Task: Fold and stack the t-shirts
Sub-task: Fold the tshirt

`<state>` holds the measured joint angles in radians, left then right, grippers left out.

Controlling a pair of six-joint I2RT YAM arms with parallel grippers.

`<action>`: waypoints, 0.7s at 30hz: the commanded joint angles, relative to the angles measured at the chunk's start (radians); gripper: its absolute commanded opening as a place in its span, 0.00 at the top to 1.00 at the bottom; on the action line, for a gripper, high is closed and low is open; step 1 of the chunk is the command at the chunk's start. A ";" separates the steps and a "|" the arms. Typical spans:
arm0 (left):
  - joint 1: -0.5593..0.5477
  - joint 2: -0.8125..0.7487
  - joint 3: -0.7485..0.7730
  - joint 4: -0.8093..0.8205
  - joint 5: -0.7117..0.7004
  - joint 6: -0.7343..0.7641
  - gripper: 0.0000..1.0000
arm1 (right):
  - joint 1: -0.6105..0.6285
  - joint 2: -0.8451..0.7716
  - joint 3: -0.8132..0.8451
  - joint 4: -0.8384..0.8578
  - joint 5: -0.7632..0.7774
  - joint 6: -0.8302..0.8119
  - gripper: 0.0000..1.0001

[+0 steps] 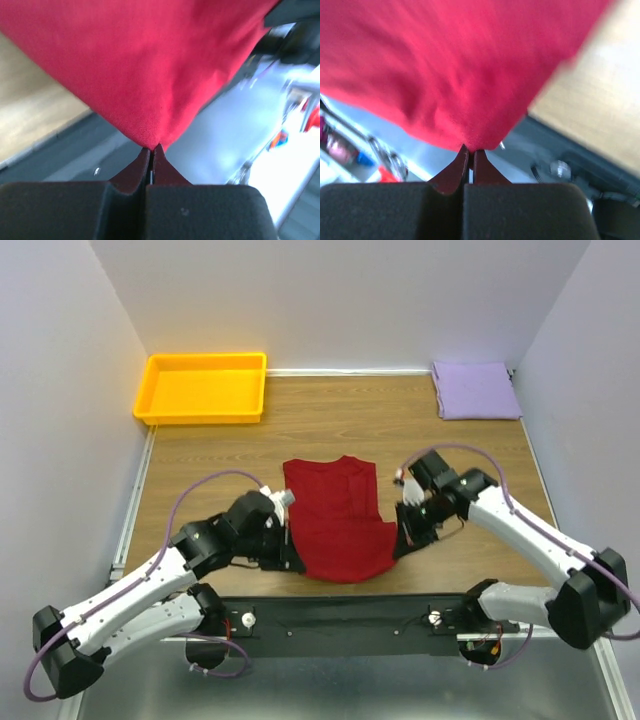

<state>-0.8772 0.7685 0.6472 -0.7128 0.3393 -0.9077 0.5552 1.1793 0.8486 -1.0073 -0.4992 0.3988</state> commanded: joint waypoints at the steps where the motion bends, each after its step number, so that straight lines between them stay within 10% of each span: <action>1: 0.172 0.099 0.181 0.032 -0.069 0.093 1.00 | -0.018 0.127 0.289 -0.013 0.114 -0.026 0.99; 11: 0.667 0.698 0.391 0.386 0.015 0.420 1.00 | -0.190 0.778 0.873 0.140 0.080 -0.081 0.96; 21: 0.685 1.091 0.566 0.527 0.056 0.472 1.00 | -0.262 0.971 0.808 0.343 0.116 -0.014 0.98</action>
<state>-0.1944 1.8511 1.1736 -0.2527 0.3576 -0.4831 0.3073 2.1773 1.6917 -0.7422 -0.4259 0.3706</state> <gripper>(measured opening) 0.010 0.026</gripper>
